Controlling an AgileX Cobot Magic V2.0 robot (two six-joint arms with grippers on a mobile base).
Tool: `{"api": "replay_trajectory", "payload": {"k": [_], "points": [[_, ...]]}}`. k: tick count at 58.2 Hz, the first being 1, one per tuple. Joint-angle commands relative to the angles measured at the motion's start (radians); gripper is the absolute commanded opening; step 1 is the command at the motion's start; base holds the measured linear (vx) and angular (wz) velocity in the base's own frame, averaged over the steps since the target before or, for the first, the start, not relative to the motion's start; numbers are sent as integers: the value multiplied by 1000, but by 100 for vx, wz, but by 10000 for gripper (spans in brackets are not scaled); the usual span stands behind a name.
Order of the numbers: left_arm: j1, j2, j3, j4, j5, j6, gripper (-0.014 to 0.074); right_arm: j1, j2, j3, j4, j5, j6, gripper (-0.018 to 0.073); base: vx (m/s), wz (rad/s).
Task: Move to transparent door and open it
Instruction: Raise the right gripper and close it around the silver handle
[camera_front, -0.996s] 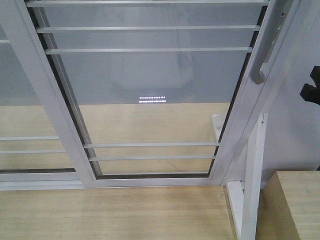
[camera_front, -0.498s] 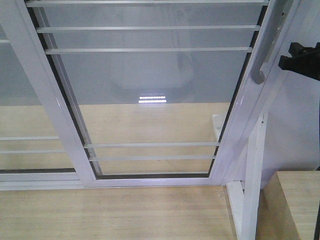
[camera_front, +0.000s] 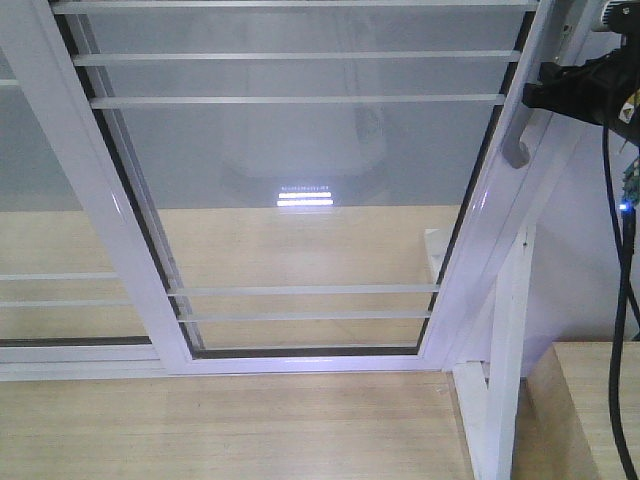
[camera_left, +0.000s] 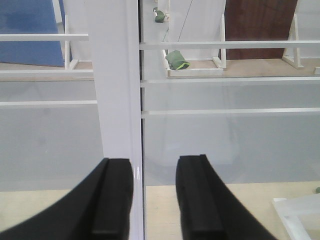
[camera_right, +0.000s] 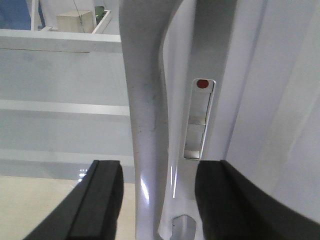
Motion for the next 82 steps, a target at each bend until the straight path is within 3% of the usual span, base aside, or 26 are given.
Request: {"api": "replay_trajectory", "payload": {"k": [1, 21, 33, 41, 82], "points": [[-3, 6, -28, -9, -85, -7, 370, -4, -4, -61, -17, -113, 13, 415, 0, 0], [-3, 6, -28, -9, -85, -7, 370, -2, 105, -149, -17, -127, 14, 411, 0, 0], [-3, 6, -28, -9, -85, -7, 370, 16, 113, -151, -13, -166, 36, 330, 0, 0], [-3, 6, -28, -9, -85, -7, 370, 47, 113, -151, -13, -179, 35, 288, 0, 0], [-3, 6, -28, -9, -85, -8, 370, 246, 113, -151, -13, -209, 36, 289, 0, 0]]}}
